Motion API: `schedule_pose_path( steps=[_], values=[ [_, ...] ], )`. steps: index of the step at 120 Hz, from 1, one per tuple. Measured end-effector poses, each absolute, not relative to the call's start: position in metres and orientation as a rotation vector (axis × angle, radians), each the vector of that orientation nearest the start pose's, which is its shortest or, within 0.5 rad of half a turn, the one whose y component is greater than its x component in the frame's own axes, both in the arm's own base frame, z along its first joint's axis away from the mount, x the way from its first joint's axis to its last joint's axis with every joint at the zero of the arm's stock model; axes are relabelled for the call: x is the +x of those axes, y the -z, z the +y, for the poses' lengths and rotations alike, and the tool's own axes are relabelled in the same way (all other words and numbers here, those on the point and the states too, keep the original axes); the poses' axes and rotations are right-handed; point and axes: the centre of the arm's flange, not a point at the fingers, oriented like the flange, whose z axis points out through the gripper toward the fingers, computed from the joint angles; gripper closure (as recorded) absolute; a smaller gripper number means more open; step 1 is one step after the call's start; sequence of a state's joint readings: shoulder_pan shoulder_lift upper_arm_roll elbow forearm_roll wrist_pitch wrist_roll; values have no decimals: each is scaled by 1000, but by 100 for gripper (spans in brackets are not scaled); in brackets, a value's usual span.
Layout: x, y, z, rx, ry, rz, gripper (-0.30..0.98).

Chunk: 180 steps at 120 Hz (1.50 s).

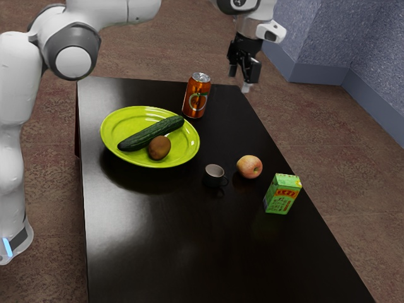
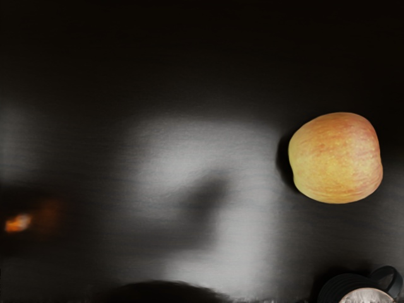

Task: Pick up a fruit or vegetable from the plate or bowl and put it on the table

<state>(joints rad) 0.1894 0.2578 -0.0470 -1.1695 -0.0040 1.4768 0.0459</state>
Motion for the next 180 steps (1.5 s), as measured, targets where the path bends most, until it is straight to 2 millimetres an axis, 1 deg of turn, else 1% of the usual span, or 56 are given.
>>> schedule_pose_path(
  steps=[17,33,39,43,49,55,64,69,74,77,86,95,112,129,143,161,170,175,180],
  values=[
    [614,-649,93,-3153,54,-126,0],
    [614,-646,99,-3173,39,-124,0],
    [613,-649,97,-3176,49,-116,0],
    [609,-658,95,-3174,66,-129,0],
    [603,-666,92,-3172,65,-179,0],
    [596,-671,91,-3164,46,-265,0],
    [579,-675,85,-3144,0,-415,0],
    [559,-671,80,-3126,-36,-508,0],
    [538,-660,75,-3105,-68,-597,0],
    [529,-653,72,-3093,-78,-646,0],
    [513,-632,66,-3064,-103,-787,0],
    [503,-621,68,-3030,-88,-932,0],
    [499,-618,80,-2963,-53,-1143,0],
    [498,-618,82,-2909,-68,-1247,0],
    [509,-595,86,-2871,-143,-1299,0],
    [512,-581,95,-2816,-188,-1344,0],
    [520,-565,98,-2803,-225,-1357,0],
    [527,-553,102,-2802,-239,-1364,0],
    [531,-547,108,-2805,-239,-1378,0]
  ],
)
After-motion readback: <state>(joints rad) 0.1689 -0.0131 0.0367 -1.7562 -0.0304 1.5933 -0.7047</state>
